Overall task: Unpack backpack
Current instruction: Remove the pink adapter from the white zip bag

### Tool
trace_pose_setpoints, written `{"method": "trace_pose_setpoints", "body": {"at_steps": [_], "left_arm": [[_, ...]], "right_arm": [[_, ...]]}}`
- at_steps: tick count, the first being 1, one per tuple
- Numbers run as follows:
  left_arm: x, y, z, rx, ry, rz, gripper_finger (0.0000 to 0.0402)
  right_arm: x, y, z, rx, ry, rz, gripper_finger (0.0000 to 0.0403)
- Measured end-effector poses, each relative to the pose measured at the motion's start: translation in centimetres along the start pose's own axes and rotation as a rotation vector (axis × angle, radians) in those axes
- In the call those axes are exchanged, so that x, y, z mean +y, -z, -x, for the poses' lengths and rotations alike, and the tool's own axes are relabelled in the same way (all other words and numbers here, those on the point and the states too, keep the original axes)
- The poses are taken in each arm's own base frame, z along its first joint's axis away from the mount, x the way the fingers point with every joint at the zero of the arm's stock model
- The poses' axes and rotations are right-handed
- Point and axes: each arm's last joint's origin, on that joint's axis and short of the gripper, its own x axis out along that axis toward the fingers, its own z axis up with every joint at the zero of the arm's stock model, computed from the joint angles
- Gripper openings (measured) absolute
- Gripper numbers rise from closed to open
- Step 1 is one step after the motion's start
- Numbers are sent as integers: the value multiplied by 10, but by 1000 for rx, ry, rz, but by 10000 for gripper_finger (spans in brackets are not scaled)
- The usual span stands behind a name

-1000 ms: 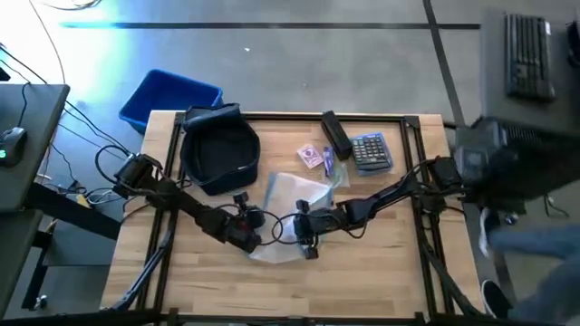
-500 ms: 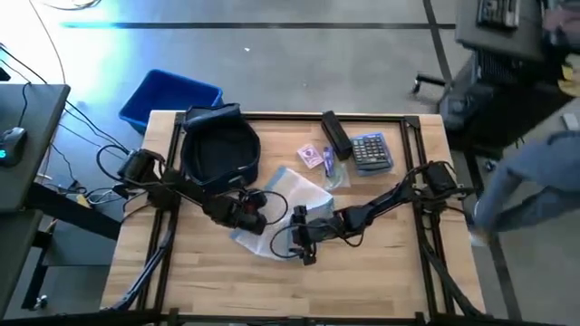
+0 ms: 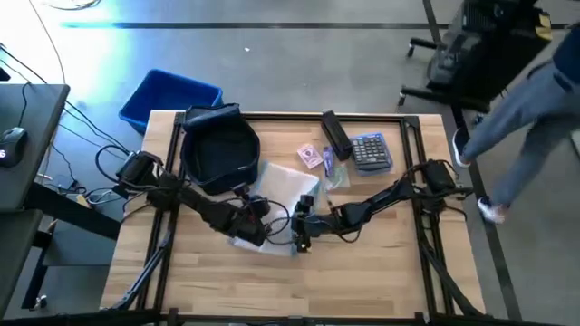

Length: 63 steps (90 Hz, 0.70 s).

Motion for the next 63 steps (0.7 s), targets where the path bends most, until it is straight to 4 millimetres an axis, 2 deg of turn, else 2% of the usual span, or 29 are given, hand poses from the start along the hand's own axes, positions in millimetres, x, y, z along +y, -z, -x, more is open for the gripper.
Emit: {"method": "trace_pose_setpoints", "body": {"at_steps": [21,32,45,55,63], "left_arm": [[5,-3,-21,49,15,-18,0],[6,-3,-23,54,21,-39,0],[2,-4,-21,35,39,-62,0],[2,-4,-20,29,42,-59,0],[2,-4,-20,32,41,-51,0]], "right_arm": [[-24,17,-27,43,-31,-41,323],[-32,22,-41,8,-130,-77,321],[-29,23,-48,-54,-209,-119,312],[-25,23,-47,-63,-219,-105,288],[-23,23,-46,-66,-218,-106,241]]}}
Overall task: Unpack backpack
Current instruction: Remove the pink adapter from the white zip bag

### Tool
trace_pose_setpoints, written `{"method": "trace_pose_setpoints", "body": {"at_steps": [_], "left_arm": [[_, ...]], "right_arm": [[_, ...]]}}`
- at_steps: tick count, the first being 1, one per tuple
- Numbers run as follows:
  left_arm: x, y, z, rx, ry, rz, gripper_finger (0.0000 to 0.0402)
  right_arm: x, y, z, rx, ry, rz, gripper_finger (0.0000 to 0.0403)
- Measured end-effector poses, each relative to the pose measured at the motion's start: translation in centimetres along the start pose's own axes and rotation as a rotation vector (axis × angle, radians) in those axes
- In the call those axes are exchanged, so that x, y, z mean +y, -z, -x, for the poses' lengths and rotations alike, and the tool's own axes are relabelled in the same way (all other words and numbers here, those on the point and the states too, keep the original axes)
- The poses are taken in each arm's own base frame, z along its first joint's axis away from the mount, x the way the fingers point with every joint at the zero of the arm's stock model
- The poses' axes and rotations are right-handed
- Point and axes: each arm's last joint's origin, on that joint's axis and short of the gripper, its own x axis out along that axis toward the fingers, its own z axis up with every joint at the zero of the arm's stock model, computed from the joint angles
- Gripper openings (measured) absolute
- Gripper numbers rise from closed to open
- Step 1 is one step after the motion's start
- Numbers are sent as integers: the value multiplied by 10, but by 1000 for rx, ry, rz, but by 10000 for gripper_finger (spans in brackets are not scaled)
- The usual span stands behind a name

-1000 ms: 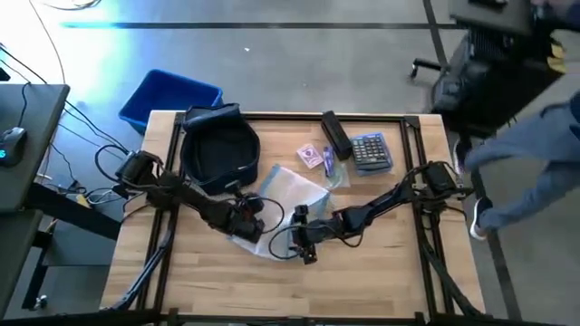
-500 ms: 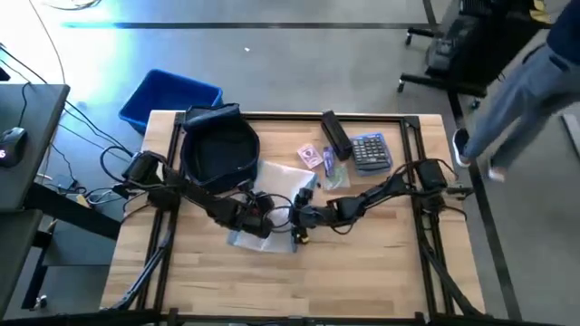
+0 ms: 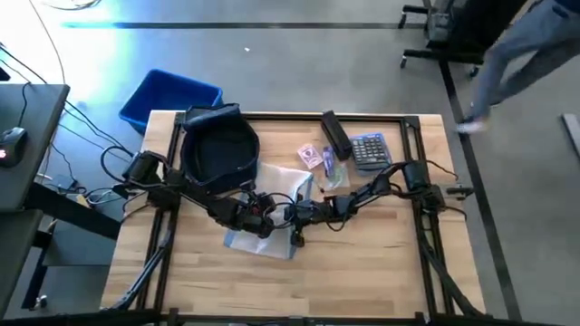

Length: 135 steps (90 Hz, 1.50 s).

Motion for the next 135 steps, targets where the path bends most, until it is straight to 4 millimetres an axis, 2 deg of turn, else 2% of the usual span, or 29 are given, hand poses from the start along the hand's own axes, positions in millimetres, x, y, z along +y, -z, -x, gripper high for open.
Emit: {"method": "trace_pose_setpoints", "body": {"at_steps": [13,16,33,50,62,82,98,110,122,135], "left_arm": [[2,4,0,28,-13,-5,0],[3,6,0,43,-21,-3,0],[9,18,1,124,-82,15,0],[13,40,1,166,-113,27,0],[14,49,2,168,-122,66,0],[12,51,5,164,-116,66,0],[12,51,5,165,-112,65,0],[11,51,4,163,-107,70,0],[11,50,4,161,-104,72,0],[11,50,4,158,-102,74,0]], "right_arm": [[-2,-1,0,-3,8,-51,112],[-4,-1,0,-1,6,-58,94],[-5,-8,11,65,-27,-69,94],[2,-22,41,204,-16,-60,94],[15,-18,58,344,-31,-13,94],[31,-9,85,541,6,51,94],[35,-9,116,652,160,78,94],[33,-13,148,690,410,93,94],[22,-14,175,514,771,95,94],[-2,5,183,324,951,8,94]]}}
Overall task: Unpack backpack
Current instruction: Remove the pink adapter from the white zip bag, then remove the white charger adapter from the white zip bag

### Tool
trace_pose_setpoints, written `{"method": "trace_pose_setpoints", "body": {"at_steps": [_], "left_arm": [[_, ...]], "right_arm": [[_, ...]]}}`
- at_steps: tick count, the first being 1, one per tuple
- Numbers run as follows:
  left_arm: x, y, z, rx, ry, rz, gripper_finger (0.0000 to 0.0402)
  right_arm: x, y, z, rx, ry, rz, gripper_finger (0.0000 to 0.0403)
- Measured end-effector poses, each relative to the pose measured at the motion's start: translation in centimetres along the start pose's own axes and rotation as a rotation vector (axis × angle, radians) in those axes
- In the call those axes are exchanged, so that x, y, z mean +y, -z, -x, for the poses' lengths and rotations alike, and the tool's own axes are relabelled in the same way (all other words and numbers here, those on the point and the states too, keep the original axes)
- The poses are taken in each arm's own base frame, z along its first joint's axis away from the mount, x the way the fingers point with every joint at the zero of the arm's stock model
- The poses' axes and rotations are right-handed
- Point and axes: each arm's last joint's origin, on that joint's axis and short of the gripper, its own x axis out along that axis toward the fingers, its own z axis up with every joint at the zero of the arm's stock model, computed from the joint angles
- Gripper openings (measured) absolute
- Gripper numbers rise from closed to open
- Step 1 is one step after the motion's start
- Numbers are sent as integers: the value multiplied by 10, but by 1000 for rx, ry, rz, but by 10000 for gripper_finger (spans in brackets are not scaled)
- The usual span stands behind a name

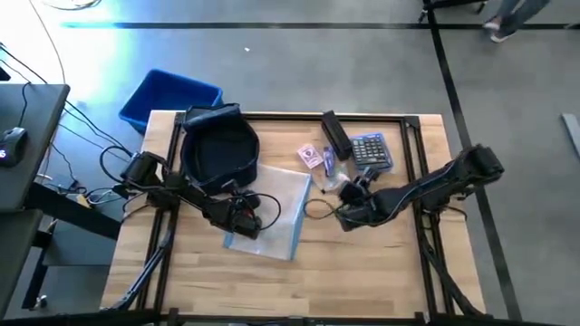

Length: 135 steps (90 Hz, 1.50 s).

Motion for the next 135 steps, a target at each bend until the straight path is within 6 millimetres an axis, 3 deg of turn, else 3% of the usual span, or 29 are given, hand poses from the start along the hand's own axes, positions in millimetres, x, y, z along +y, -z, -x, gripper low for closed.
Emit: {"method": "trace_pose_setpoints", "body": {"at_steps": [25,39,48,71,83,92,107,119,135], "left_arm": [[-1,-1,0,-12,4,11,0],[-1,-1,0,-16,4,15,0],[-1,-1,0,-16,5,14,0],[-2,-1,0,-17,7,10,0],[-2,-1,0,-16,7,9,0],[-2,-1,0,-15,6,8,0],[-2,-1,1,-15,7,4,0],[-2,-1,1,-18,9,3,0],[-4,-3,1,-44,16,0,0]], "right_arm": [[-16,-4,-79,-98,-187,-269,94],[-22,2,-104,-36,-79,-226,95],[-20,5,-111,-16,-87,-228,132],[-22,4,-106,-16,-80,-228,264],[-26,-15,-81,-63,-115,-202,280],[-22,-28,-56,-121,-289,-182,278],[8,-26,-24,-104,-775,-107,272],[38,-14,-20,-98,-902,39,268],[79,-11,-42,-155,-932,156,267]]}}
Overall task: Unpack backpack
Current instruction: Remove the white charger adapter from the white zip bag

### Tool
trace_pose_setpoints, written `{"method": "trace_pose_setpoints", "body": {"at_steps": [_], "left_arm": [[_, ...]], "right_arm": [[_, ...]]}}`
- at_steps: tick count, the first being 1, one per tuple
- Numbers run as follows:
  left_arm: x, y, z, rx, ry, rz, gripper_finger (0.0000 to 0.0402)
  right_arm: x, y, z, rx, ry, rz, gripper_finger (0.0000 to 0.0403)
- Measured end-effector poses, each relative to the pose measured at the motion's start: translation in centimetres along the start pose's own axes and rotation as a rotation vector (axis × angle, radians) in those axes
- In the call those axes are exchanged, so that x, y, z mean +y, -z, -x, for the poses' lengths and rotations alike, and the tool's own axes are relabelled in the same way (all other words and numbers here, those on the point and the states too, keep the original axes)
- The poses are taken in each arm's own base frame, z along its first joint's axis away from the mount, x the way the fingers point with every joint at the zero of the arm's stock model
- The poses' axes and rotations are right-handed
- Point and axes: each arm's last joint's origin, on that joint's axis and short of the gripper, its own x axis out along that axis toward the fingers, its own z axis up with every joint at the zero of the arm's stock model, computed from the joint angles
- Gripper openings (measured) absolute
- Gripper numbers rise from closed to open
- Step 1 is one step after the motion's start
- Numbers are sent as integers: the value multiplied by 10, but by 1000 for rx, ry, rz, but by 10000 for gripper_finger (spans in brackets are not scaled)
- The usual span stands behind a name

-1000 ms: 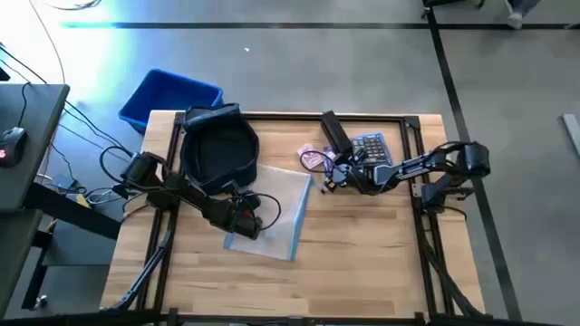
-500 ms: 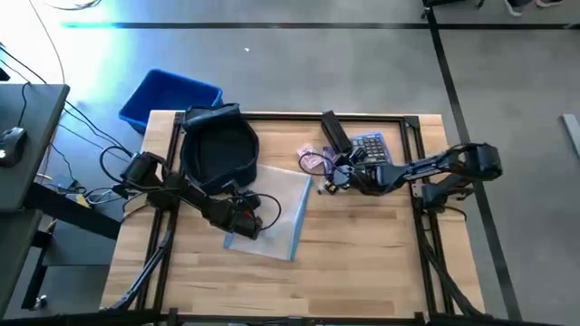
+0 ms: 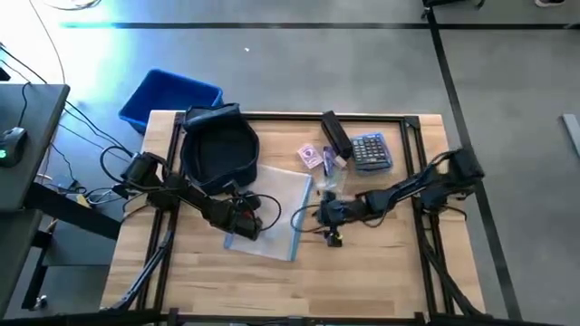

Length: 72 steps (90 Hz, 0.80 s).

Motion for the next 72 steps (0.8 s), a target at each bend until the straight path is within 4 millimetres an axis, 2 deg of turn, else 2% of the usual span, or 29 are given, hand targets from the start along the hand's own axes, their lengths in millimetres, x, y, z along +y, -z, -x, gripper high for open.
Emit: {"method": "trace_pose_setpoints", "body": {"at_steps": [9,18,31,47,59,72], "left_arm": [[-7,-7,1,-68,40,-65,0],[-14,-17,11,-197,26,-144,0],[-20,-26,31,-309,-49,-207,0],[-24,-21,57,-310,-2,-262,0],[-18,-14,72,-132,141,-254,0],[-15,-9,69,63,310,-180,0]], "right_arm": [[-3,-21,-22,-48,10,-30,267],[-4,-46,-41,-87,-16,-42,267],[8,-77,-56,-95,-54,-17,268],[23,-77,-61,-15,25,57,268],[29,-74,-61,1,36,71,268],[28,-74,-61,-1,36,71,268]]}}
